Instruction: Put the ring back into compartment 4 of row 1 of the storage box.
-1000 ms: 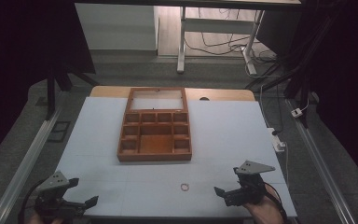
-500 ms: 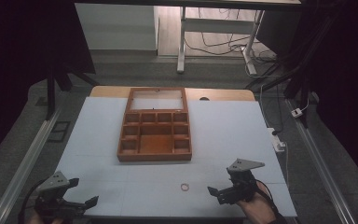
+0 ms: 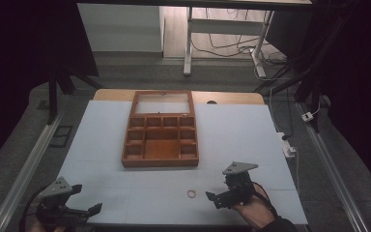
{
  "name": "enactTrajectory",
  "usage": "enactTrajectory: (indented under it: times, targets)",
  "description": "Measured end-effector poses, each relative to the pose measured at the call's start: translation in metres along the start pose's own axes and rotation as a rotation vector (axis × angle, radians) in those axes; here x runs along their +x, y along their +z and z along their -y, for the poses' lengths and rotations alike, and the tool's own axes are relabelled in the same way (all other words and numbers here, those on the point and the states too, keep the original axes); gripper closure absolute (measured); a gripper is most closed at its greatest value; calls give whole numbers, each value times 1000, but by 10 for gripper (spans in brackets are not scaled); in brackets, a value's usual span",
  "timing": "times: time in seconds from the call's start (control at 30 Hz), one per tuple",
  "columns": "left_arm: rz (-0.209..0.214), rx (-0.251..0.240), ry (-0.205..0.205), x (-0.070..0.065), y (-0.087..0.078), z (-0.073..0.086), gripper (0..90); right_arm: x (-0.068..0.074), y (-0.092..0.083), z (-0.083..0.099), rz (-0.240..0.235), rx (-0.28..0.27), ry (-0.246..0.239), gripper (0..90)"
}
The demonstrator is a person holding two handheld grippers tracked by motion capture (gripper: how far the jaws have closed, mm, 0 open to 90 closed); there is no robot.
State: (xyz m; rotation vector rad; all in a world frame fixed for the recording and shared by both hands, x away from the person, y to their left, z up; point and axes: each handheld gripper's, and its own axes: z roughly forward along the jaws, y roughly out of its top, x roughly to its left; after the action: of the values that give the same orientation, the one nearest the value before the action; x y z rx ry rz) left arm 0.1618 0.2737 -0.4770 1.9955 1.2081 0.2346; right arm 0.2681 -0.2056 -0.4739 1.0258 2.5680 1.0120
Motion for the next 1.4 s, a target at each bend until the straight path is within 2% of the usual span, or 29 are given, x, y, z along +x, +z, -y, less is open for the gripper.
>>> enactTrajectory:
  times: [0.17, 0.37, 0.67, 0.93, 1.13, 1.4]
  targets:
    - [-2, 1, 0, 0, 0, 0, 1, 2, 10, -5, -15, 16, -26, 0]
    - [2, 0, -2, 0, 0, 0, 1, 3, 22, -10, -31, 33, -18, 0]
    - [5, 0, -4, 1, 0, 0, 1, 7, 38, -17, -33, 60, -44, 0]
    - [6, 0, -4, 1, 0, 0, 1, 8, 62, -22, -9, 119, -95, 0]
    - [6, 1, -4, 1, 0, 0, 1, 8, 73, -25, 10, 136, -106, 0]
    - [6, 2, -2, 1, 0, 0, 1, 9, 89, -23, 38, 197, -141, 0]
